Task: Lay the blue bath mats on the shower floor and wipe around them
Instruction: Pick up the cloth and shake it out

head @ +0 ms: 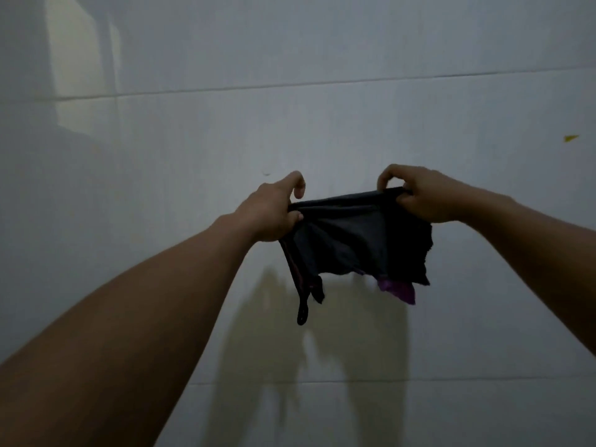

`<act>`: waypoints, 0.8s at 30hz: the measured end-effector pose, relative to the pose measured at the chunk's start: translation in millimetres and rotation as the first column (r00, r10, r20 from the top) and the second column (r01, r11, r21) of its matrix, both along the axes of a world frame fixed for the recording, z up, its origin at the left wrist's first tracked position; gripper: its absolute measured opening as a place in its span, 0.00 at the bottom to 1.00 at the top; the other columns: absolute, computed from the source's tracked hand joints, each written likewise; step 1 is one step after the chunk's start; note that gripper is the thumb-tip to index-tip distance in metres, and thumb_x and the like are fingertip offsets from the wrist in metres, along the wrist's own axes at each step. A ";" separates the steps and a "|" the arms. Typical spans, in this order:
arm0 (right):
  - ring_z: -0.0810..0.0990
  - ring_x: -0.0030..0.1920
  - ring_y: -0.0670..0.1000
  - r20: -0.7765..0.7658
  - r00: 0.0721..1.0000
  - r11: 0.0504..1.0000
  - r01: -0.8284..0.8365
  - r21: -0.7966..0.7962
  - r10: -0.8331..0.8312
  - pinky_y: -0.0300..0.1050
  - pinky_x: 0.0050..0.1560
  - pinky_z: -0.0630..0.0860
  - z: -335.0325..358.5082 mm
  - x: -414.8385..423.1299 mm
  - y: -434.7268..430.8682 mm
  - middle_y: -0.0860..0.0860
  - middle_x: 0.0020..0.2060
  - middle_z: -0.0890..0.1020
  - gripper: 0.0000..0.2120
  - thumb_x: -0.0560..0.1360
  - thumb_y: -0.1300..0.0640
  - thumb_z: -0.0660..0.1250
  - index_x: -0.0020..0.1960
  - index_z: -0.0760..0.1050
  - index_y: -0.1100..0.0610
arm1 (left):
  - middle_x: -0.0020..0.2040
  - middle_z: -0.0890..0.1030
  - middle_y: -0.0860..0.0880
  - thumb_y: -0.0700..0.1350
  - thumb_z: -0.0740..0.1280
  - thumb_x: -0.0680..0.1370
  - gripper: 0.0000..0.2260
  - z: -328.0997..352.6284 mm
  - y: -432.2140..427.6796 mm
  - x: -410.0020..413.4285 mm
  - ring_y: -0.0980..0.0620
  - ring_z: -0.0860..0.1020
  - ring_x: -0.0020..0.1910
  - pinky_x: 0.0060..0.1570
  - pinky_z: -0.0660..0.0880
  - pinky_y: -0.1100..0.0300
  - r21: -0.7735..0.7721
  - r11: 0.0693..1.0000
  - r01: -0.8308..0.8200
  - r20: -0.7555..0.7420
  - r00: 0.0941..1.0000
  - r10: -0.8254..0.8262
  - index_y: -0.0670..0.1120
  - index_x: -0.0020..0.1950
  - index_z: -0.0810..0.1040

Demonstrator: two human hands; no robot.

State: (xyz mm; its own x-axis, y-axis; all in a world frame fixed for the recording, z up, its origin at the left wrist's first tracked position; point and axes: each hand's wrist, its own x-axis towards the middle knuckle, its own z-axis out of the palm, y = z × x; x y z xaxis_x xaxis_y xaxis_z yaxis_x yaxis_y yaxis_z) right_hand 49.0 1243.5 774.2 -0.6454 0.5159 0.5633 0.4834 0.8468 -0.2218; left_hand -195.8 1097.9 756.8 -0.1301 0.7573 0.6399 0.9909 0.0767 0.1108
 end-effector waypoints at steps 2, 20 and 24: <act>0.76 0.36 0.51 -0.028 0.999 0.993 0.027 0.115 -0.023 0.46 0.36 0.73 -5.7 -12.8 7.6 0.54 0.47 0.80 0.19 0.76 0.65 0.55 0.55 0.71 0.42 | 0.49 0.74 0.48 0.41 0.66 0.79 0.11 -0.6 11.9 1.1 0.42 0.76 0.42 0.42 0.77 0.47 0.070 0.993 -0.100 -0.220 0.969 0.114 0.54 0.53 0.67; 0.80 0.45 0.57 -0.126 0.992 0.937 0.029 0.349 0.016 0.49 0.41 0.77 -97.6 -75.9 44.8 0.51 0.50 0.81 0.16 0.79 0.58 0.59 0.64 0.76 0.48 | 0.53 0.75 0.51 0.45 0.65 0.79 0.11 -60.8 39.9 -15.3 0.47 0.75 0.48 0.43 0.68 0.55 -0.052 0.957 -0.286 -0.046 0.958 0.284 0.53 0.61 0.74; 0.80 0.44 0.57 -0.161 0.985 0.960 -0.017 0.281 0.064 0.49 0.40 0.77 -116.4 -88.8 34.4 0.52 0.48 0.83 0.14 0.78 0.56 0.61 0.62 0.75 0.49 | 0.51 0.79 0.50 0.47 0.67 0.80 0.06 -79.5 44.3 -13.1 0.46 0.78 0.45 0.43 0.75 0.54 -0.028 0.989 -0.147 0.208 0.967 0.150 0.56 0.55 0.75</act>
